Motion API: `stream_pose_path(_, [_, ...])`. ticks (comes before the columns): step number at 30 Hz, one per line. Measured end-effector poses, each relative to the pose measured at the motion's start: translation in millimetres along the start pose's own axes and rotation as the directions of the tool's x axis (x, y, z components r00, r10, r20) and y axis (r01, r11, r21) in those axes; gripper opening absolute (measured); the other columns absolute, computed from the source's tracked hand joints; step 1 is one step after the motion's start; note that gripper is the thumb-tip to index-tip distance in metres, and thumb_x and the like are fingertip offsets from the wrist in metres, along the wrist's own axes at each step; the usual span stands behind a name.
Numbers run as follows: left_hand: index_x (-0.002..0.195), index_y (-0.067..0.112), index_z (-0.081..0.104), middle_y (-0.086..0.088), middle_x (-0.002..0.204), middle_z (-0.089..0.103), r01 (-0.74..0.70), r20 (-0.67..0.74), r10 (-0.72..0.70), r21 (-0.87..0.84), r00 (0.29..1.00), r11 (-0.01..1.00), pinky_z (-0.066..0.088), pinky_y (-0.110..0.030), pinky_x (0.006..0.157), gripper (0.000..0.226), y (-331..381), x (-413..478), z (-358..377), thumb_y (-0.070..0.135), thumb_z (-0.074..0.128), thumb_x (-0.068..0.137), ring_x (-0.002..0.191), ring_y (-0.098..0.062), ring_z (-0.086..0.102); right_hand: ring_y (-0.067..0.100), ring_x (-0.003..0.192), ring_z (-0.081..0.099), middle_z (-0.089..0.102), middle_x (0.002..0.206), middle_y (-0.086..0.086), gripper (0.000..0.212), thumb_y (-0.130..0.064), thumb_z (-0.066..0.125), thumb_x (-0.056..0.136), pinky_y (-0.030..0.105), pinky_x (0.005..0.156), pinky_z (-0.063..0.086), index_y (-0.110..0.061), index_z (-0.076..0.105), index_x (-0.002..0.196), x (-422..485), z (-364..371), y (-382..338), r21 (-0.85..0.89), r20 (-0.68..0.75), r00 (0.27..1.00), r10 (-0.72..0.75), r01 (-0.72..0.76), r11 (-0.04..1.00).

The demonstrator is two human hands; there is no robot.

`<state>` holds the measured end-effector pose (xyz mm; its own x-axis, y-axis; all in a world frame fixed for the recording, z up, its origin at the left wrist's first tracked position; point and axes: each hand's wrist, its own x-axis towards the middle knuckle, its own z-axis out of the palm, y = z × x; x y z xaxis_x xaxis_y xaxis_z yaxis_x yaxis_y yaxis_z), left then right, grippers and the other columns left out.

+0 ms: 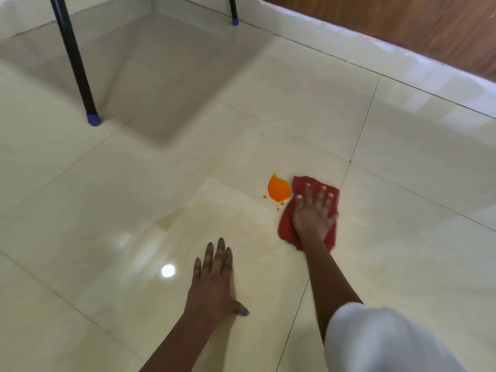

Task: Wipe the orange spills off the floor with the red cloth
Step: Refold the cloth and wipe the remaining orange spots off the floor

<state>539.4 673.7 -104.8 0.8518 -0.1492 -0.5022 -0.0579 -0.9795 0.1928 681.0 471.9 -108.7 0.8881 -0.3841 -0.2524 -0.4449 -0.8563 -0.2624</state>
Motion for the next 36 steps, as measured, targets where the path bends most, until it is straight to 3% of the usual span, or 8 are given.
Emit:
stream_pose_path(2, [0.145,0.010,-0.020,-0.003,0.138,-0.045,-0.004,0.012,0.004,0.013,1.000,1.000,-0.010,-0.044,0.114,0.131,0,0,-3,0.071,0.063,0.063,0.137,-0.025,-0.032,0.023,0.144,-0.009,-0.005,0.158,0.003,0.052,-0.043,0.018,0.098,0.053,0.113,-0.003,-0.034,0.006,0.148,-2,6,-35,-0.064,0.063,0.979,-0.193,0.197,0.978])
stream_pose_path(5, [0.146,0.010,-0.017,-0.003,0.138,-0.044,-0.005,0.015,0.005,-0.002,1.000,1.000,-0.008,-0.044,0.115,0.130,1,-4,-6,0.071,0.063,0.064,0.130,-0.020,-0.036,0.023,0.144,-0.009,-0.006,0.157,-0.001,0.052,-0.046,0.010,0.096,0.051,0.113,-0.004,-0.036,0.008,0.147,-50,24,-42,-0.126,0.157,0.830,-0.535,0.555,0.823])
stream_pose_path(7, [0.146,0.010,-0.018,-0.004,0.139,-0.044,-0.001,0.024,0.001,-0.003,1.000,1.000,-0.008,-0.044,0.115,0.130,1,-5,-8,0.072,0.062,0.064,0.130,-0.021,-0.037,0.023,0.144,-0.001,-0.002,0.155,-0.003,0.055,-0.047,0.007,0.093,0.050,0.114,0.001,-0.036,0.013,0.146,-72,25,-6,-0.150,0.137,0.774,-0.618,0.633,0.760])
stream_pose_path(9, [0.145,0.009,-0.019,-0.005,0.139,-0.045,0.010,0.035,-0.010,0.009,0.999,1.000,-0.007,-0.045,0.116,0.131,3,-5,-7,0.071,0.063,0.064,0.135,-0.025,-0.034,0.026,0.144,0.012,0.012,0.155,0.001,0.055,-0.046,0.010,0.092,0.055,0.113,0.014,-0.034,0.021,0.145,-50,14,23,-0.203,0.024,0.842,-0.539,0.532,0.822])
stream_pose_path(12, [0.145,0.009,-0.020,-0.006,0.138,-0.045,0.018,0.039,-0.019,0.025,0.999,1.000,-0.008,-0.046,0.115,0.131,4,-3,-6,0.071,0.062,0.064,0.138,-0.028,-0.031,0.024,0.145,-0.003,0.001,0.158,0.002,0.051,-0.047,0.011,0.096,0.054,0.113,0.004,-0.038,0.007,0.147,8,2,0,-0.160,0.057,0.951,-0.303,0.309,0.938])
stream_pose_path(17, [0.145,0.011,-0.021,-0.003,0.138,-0.045,-0.003,0.052,0.001,0.025,0.999,1.000,-0.010,-0.044,0.115,0.127,1,-7,-9,0.070,0.061,0.067,0.138,-0.026,-0.032,0.023,0.144,-0.013,-0.008,0.158,0.001,0.051,-0.046,0.015,0.098,0.053,0.113,-0.006,-0.038,0.003,0.147,1,20,-65,-0.133,0.172,0.871,-0.460,0.483,0.865])
stream_pose_path(25, [0.147,0.012,-0.015,-0.005,0.151,-0.034,-0.029,0.012,0.029,0.006,1.000,1.000,-0.008,-0.044,0.116,0.129,0,-7,-12,0.069,0.065,0.064,0.140,-0.026,-0.029,0.019,0.144,-0.011,-0.006,0.158,-0.004,0.050,-0.047,0.018,0.098,0.049,0.113,-0.003,-0.040,0.006,0.146,-62,21,-18,-0.173,0.200,0.793,-0.576,0.607,0.776])
stream_pose_path(36, [0.147,0.007,-0.014,-0.012,0.153,-0.029,0.056,-0.028,-0.056,0.012,0.998,0.998,-0.002,-0.046,0.117,0.135,-15,15,-36,0.071,0.068,0.060,0.141,-0.032,-0.024,0.020,0.144,-0.011,-0.008,0.158,-0.004,0.050,-0.048,0.015,0.098,0.049,0.113,-0.001,-0.041,0.001,0.146,-73,24,3,-0.172,0.131,0.859,-0.495,0.511,0.842])
